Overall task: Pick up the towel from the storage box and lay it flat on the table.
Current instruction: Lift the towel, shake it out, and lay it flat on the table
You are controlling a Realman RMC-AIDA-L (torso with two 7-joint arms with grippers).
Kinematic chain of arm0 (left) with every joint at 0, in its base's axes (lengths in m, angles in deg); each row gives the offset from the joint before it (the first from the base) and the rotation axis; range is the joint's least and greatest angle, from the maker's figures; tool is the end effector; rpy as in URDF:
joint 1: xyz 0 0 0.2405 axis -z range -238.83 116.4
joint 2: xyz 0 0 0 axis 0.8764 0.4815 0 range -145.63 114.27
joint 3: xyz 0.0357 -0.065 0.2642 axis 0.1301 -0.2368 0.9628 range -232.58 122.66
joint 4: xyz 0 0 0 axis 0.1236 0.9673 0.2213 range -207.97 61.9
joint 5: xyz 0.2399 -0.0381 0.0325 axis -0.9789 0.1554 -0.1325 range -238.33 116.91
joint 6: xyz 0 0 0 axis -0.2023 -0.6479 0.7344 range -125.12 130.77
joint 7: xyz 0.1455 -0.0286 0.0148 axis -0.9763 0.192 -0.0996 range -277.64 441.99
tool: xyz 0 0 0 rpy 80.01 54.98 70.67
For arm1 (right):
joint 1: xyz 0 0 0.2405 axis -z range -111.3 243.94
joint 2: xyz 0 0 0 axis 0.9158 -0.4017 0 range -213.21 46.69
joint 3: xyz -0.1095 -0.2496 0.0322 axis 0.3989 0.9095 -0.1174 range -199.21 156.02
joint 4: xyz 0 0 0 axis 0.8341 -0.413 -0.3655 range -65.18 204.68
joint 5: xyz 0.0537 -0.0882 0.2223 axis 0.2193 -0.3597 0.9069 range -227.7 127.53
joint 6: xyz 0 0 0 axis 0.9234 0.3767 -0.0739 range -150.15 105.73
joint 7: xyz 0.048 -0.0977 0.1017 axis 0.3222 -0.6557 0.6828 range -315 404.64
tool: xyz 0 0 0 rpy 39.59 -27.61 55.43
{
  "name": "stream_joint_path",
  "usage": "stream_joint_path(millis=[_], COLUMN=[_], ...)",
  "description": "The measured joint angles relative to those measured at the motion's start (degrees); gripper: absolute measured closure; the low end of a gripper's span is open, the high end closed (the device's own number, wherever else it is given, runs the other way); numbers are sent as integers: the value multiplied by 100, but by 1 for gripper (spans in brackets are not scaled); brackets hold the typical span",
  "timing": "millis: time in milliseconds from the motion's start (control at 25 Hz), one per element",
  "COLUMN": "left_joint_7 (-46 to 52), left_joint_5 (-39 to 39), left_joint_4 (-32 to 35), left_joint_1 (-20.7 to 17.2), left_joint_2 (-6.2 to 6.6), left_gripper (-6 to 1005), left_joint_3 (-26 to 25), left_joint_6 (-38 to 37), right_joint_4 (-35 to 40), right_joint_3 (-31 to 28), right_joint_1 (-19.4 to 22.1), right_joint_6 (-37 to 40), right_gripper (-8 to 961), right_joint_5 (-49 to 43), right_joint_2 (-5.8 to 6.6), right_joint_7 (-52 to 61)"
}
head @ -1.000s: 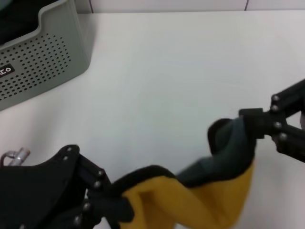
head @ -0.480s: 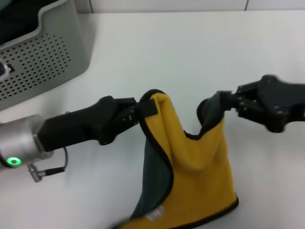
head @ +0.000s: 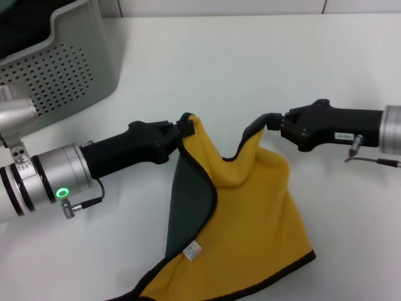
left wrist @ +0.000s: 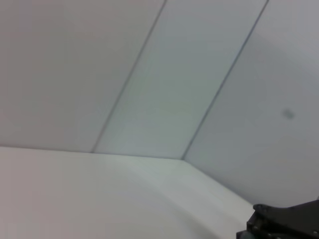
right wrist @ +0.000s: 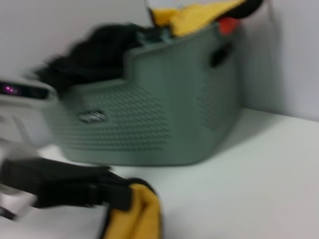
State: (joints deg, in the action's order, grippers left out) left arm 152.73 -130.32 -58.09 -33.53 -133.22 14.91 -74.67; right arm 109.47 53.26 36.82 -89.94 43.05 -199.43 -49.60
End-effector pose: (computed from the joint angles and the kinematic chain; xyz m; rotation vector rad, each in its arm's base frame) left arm -0.3058 0.3411 -0.0810 -2.4735 -0.9567 -1.0281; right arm 0.2486 0.4022 -0.0534 -2.6885 0.6289 0.6598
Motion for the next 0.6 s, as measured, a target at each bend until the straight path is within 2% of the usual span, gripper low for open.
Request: stream_joint_path(millis=[160,280,440,600], left_joint_7=[-164,-186,-241,-482], left_joint_5=[1,1,-30,-54], left_joint_4=[56,296,636,626], left_joint_1=[-76,-286,-508,-502], left_joint_2=[20,38,-17,-77], left_gripper=[979,975,971,966], left_joint_3=[-261,-589,-884,-900], left_joint_6=[149,131,202,473], right_joint_4=[63,91,107,58], right_joint_3=[519,722,893,1178], right_joint_1=[-74,-104,-142,-295], right_joint_6=[845,1273,1846,2334], right_gripper=[891,887,881,874], right_joint_5=[343,545,664,668], right_joint_2=[-6,-11,-11,-11], right_joint_7=[-359,-624,-772,-791])
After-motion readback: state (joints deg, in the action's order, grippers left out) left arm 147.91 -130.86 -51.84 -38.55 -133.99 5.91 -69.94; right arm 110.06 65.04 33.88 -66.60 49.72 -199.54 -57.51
